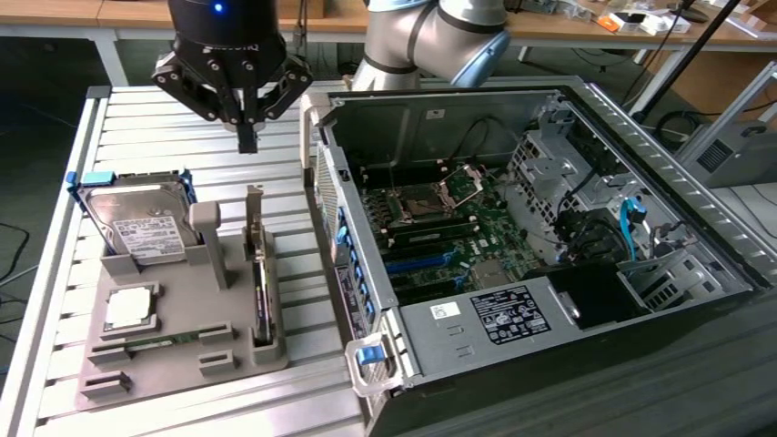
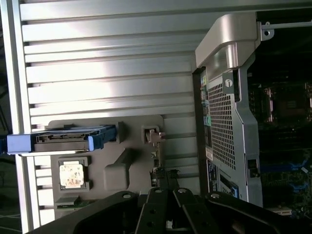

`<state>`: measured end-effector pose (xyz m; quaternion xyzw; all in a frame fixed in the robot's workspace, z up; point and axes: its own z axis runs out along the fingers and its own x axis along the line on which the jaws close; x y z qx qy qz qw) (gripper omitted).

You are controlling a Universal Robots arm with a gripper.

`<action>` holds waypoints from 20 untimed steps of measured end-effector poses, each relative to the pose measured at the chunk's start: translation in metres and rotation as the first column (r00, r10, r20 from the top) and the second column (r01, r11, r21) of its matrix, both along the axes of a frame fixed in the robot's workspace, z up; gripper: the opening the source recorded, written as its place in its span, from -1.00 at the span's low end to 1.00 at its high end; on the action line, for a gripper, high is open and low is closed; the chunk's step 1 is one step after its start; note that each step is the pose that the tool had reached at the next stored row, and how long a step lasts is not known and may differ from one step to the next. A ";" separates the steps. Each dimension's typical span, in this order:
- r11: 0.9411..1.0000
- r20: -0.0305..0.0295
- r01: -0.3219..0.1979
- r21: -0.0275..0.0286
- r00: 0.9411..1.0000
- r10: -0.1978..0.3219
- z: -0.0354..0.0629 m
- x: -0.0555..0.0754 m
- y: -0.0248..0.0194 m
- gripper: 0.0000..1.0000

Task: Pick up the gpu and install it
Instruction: 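Reach for the gpu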

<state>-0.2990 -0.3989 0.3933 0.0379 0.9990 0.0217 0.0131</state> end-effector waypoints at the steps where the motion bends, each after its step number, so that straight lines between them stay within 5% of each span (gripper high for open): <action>1: 1.000 0.000 0.000 0.000 1.000 0.000 0.0000 -0.001 0.0000 -0.79; 20: 1.000 0.000 0.000 0.000 1.000 0.000 0.0000 -0.022 0.0000 -0.79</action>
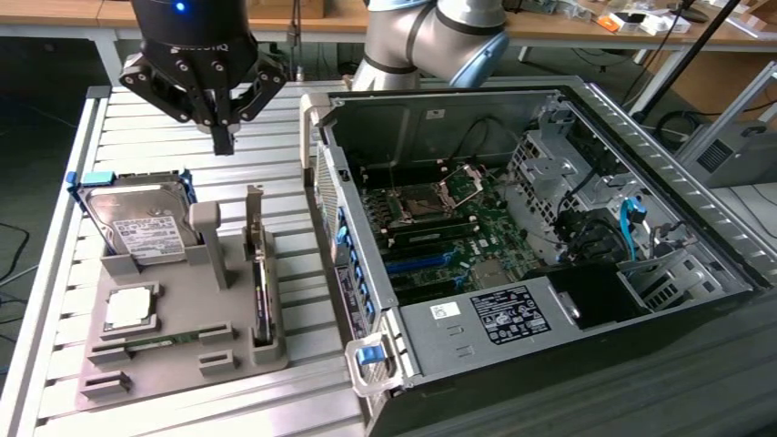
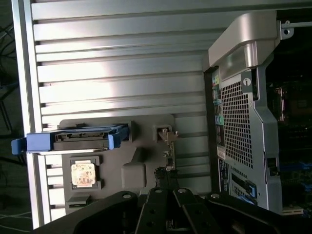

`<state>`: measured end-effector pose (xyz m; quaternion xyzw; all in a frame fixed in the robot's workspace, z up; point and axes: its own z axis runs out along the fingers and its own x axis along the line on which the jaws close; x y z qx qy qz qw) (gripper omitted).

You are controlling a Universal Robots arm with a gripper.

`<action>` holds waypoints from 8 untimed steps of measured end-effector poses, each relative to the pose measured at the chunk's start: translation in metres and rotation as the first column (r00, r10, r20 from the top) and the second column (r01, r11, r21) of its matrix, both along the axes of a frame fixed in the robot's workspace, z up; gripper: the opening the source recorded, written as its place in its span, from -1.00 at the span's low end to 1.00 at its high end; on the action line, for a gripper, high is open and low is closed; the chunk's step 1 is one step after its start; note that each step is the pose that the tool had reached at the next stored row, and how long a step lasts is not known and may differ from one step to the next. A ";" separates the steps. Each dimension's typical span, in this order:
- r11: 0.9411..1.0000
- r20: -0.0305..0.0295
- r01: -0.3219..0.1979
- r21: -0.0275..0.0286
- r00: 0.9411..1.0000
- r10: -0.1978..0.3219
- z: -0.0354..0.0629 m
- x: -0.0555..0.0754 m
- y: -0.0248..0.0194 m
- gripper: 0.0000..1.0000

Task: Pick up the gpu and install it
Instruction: 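Reach for the gpu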

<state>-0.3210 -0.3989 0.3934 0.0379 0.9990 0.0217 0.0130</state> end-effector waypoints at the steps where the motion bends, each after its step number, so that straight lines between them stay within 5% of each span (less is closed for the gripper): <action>1: 1.000 0.000 0.000 0.000 1.000 0.000 0.0000 -0.001 0.0000 -0.79; 8: 1.000 0.000 0.000 0.000 1.000 0.000 -0.0001 -0.006 0.0000 -0.79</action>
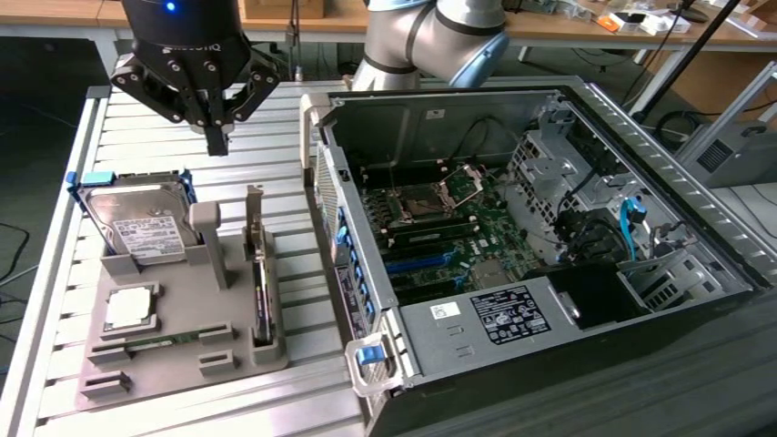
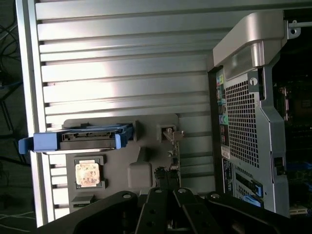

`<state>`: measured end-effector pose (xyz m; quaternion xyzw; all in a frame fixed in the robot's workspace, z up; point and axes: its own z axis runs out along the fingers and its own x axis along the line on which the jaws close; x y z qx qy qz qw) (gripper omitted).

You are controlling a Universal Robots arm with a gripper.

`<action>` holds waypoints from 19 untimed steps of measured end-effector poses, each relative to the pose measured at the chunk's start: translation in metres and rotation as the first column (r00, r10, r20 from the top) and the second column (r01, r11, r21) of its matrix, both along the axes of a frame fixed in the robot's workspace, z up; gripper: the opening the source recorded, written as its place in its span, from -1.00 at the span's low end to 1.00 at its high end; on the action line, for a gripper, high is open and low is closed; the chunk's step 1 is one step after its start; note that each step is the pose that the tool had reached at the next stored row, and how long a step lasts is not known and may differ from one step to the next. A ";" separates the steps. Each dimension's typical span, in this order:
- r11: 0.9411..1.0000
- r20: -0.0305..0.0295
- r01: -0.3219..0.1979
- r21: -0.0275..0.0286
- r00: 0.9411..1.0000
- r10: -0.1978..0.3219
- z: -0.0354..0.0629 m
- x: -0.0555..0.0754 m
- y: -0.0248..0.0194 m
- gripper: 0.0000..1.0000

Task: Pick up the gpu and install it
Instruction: 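Reach for the gpu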

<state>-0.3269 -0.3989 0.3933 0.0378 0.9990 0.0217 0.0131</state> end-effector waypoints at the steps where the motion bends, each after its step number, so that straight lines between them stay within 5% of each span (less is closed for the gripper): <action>1: 1.000 0.000 0.000 0.000 1.000 0.000 0.0000 0.000 0.0000 -0.79; 9: 1.000 0.000 0.000 0.000 1.000 0.000 0.0000 0.000 -0.0013 -0.79; 19: 1.000 0.000 0.000 -0.002 1.000 0.000 -0.0001 0.000 -0.0112 -0.79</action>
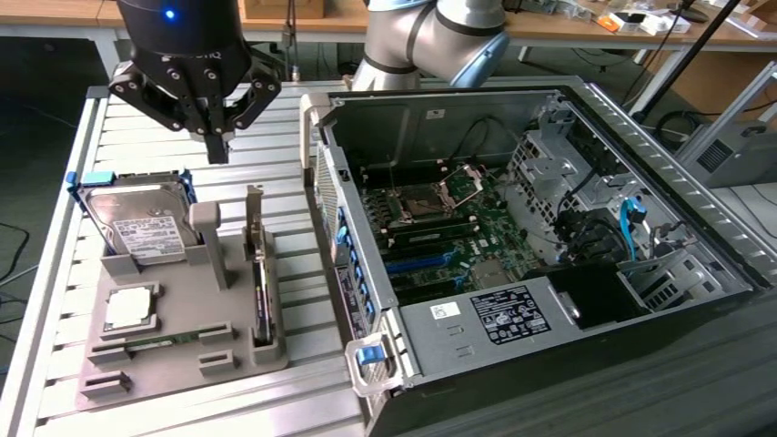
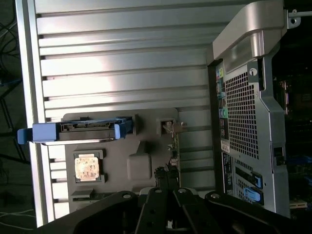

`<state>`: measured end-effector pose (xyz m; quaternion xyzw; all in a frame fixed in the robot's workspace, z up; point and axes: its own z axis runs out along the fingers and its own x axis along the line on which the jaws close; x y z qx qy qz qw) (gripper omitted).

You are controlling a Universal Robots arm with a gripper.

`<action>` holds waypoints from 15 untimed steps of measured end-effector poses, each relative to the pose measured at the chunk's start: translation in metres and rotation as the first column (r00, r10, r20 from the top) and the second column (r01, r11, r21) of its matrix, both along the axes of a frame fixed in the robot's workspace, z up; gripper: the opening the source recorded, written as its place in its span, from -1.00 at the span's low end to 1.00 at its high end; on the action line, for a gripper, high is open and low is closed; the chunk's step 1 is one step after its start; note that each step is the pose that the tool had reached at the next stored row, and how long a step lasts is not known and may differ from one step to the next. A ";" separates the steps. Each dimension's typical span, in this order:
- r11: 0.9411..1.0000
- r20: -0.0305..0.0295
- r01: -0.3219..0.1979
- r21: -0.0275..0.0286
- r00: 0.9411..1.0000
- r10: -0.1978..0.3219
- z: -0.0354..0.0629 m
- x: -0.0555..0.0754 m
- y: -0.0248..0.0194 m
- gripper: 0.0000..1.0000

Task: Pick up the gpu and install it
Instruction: 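Reach for the gpu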

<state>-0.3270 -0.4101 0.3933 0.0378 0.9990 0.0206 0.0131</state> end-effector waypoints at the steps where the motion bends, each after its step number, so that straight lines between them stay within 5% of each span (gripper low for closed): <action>1: 1.000 0.000 0.000 0.000 1.000 0.000 -0.0001 0.000 -0.0011 -0.79; 15: 1.000 0.000 0.000 0.000 1.000 0.000 -0.0001 0.000 -0.0109 -0.79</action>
